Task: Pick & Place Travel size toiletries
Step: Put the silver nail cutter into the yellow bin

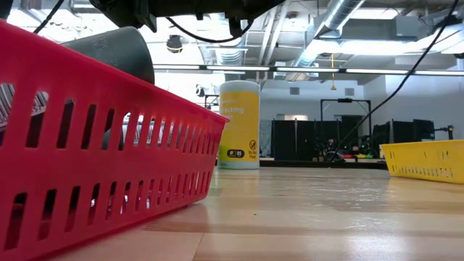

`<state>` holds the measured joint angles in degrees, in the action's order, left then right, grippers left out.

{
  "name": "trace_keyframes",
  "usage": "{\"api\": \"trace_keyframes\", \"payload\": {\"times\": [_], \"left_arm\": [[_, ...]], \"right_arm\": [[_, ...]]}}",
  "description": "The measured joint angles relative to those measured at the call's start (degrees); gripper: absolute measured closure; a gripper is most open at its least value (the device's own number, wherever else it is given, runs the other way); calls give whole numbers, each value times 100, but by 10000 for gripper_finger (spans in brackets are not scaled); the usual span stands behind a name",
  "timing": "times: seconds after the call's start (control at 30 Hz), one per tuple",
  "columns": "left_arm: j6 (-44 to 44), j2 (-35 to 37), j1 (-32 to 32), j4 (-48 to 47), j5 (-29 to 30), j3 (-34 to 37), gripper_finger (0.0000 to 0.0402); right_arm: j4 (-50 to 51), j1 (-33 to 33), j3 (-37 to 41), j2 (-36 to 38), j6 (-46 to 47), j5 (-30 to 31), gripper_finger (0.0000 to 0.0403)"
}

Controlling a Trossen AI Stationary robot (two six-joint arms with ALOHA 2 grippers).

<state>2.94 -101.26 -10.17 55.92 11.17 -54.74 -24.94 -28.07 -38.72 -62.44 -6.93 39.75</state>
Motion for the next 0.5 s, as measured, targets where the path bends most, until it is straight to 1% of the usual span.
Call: {"api": "trace_keyframes", "payload": {"times": [0.2,0.27,0.37,0.5], "left_arm": [[-30,206,-11,-84,-58,334,294],[-37,362,-34,-87,-43,516,294],[-68,609,-97,-93,-3,832,296],[-436,1032,-244,-77,-17,1311,296]], "right_arm": [[766,-111,0,384,458,374,353],[1236,-158,0,558,722,474,353],[2072,-221,0,830,1375,631,353],[3398,-216,0,1211,2544,741,353]]}}
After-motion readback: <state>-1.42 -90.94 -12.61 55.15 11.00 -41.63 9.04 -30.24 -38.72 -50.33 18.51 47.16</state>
